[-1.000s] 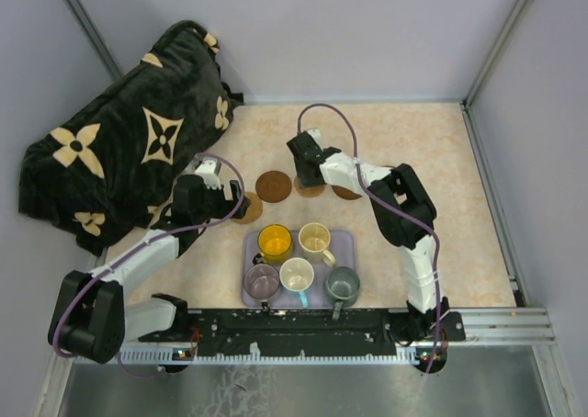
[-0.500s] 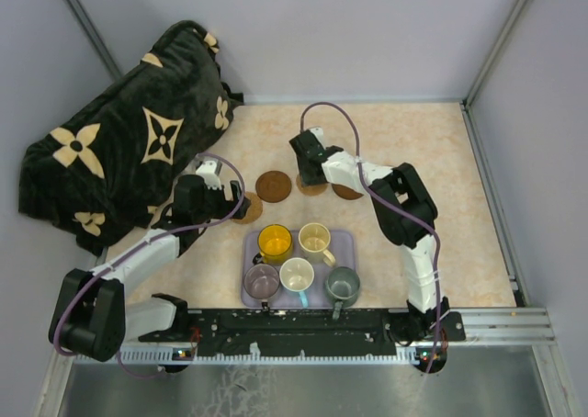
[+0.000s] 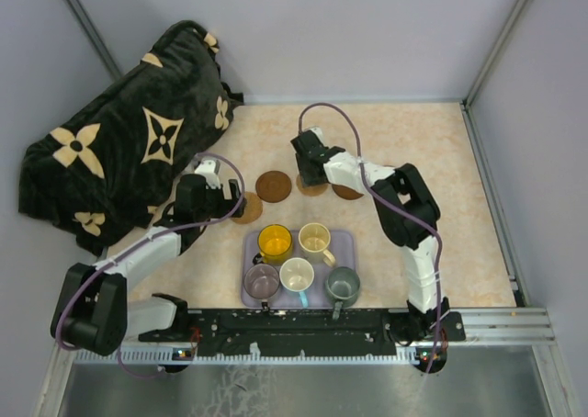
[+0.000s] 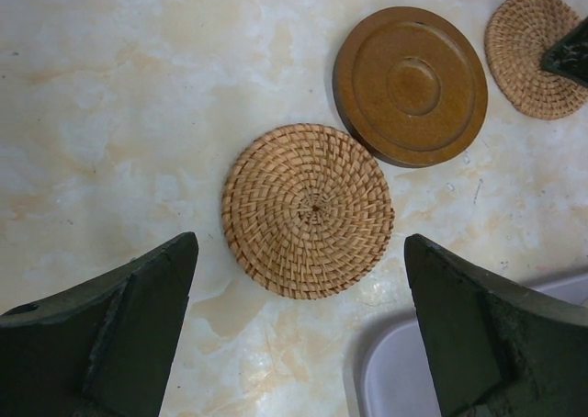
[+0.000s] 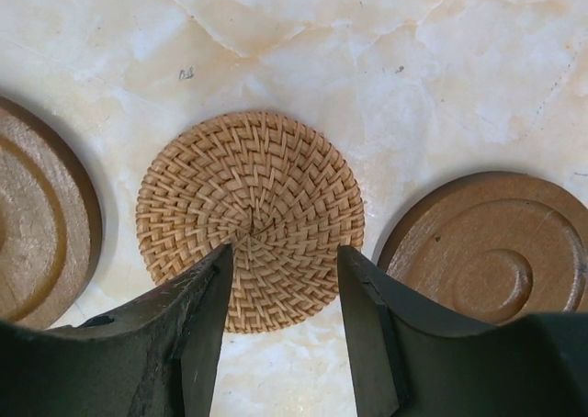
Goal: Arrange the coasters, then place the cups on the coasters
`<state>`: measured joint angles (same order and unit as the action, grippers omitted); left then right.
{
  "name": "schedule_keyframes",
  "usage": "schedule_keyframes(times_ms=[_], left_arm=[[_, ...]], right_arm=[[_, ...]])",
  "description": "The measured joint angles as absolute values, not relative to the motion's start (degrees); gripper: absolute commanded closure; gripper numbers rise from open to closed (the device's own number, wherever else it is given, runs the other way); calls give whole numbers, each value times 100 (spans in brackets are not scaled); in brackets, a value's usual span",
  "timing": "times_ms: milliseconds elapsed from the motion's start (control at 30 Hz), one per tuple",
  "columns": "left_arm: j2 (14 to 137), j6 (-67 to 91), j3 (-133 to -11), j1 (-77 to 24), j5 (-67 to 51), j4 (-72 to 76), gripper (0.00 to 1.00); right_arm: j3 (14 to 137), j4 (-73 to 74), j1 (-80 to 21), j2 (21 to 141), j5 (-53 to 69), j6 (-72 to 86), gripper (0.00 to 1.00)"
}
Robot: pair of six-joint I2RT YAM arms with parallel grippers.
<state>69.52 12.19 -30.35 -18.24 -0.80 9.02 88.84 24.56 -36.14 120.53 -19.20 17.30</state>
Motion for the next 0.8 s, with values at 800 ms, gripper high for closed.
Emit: schedule_keyframes(times_ms=[800], left_arm=[[8152, 1264, -3780, -2027, 1063, -5, 1]], right_arm=[[7900, 1925, -4158, 9802, -1791, 1682, 49]])
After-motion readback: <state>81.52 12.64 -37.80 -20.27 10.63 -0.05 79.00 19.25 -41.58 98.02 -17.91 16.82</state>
